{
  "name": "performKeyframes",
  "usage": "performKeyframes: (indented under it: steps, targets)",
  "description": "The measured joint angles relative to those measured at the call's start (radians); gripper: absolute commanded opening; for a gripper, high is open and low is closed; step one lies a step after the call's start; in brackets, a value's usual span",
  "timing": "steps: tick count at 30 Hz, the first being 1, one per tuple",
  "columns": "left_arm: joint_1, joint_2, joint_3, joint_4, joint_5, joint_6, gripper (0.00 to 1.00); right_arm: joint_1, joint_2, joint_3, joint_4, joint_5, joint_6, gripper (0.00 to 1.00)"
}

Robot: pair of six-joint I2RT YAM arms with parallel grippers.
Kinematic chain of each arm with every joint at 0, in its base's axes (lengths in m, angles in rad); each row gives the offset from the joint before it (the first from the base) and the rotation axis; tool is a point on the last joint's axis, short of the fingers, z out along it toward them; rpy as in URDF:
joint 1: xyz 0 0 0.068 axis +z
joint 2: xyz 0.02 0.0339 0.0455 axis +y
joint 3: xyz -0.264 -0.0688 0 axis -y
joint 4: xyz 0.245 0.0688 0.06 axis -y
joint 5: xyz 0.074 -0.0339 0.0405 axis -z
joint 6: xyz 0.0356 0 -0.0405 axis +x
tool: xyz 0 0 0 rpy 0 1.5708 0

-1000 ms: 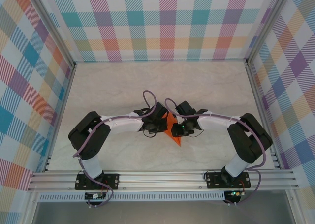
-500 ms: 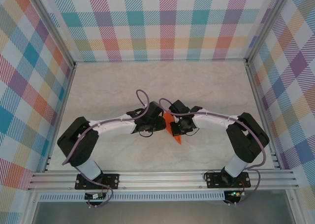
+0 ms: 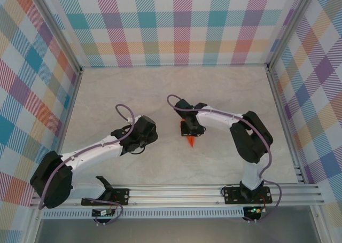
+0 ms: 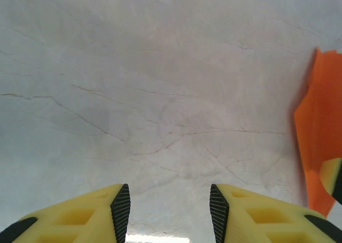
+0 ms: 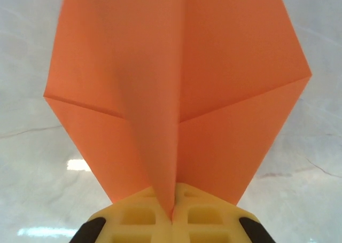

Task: Fold a paper plane with a square sheet of paper (pick it up from the middle)
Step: Move a paper plane to the center of the table.

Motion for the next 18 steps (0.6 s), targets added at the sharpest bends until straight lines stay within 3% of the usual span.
performKeyframes:
  steps: [18]
  targets:
    - [0.014, -0.084, -0.040, -0.019, -0.014, -0.004, 0.48, 0.008, 0.039, 0.074, -0.088, 0.026, 0.017, 0.28]
